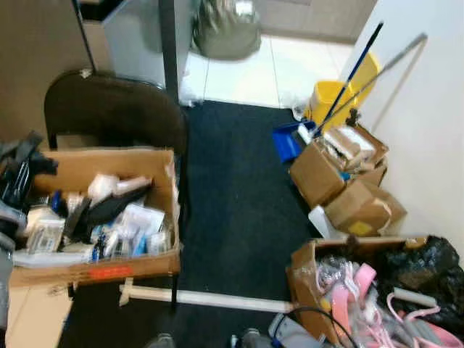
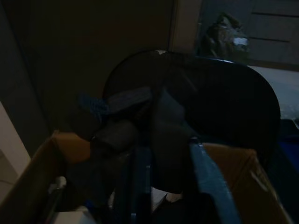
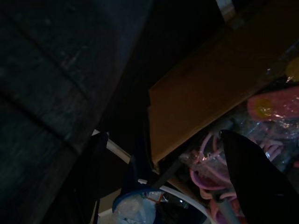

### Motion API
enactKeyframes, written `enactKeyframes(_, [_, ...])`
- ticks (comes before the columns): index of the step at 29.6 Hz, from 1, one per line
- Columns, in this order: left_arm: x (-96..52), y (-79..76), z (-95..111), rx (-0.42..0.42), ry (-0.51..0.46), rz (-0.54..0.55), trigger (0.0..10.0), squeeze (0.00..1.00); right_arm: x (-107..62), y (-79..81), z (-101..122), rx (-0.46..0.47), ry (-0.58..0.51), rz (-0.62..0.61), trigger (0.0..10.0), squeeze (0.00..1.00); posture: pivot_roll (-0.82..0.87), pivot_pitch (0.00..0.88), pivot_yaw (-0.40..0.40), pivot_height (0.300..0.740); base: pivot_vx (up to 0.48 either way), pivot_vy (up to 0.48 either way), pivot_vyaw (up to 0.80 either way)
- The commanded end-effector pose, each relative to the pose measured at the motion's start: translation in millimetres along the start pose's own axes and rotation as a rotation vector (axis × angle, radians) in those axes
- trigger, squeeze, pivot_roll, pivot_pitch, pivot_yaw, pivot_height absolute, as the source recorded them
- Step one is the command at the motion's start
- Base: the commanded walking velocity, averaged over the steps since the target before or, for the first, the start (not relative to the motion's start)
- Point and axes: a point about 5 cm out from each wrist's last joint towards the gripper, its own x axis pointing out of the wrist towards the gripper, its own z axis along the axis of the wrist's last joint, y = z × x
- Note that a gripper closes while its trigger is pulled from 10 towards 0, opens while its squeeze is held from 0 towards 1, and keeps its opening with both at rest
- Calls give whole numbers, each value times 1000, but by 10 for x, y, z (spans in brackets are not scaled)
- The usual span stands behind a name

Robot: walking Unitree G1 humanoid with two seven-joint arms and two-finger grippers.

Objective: Picking trash to rubbish bin

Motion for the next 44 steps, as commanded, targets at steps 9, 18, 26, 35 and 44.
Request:
enactKeyframes(9, [-13,-168,17,-150,-48,-94,10000,1000,30,190,72,27,-41,72,10000,0,174,158,-34,740,0,0,0])
enactKeyframes(18, [-78,-610,11,-193,-4,-351,10000,0,29,182,67,26,-38,74,10000,0,174,162,-37,740,0,0,0])
enactKeyframes(26, [-170,-810,-43,-194,39,-482,10000,0,28,182,66,24,-37,76,10000,0,176,163,-39,740,-136,0,0])
enactKeyframes(35, [-240,-813,-224,-150,132,-488,10000,0,28,183,71,23,-39,77,10000,0,176,161,-39,740,-382,0,0])
enactKeyframes(44, [-401,-614,-526,-142,252,-419,10000,0,28,181,71,22,-39,76,10000,0,177,163,-39,740,-395,0,0])
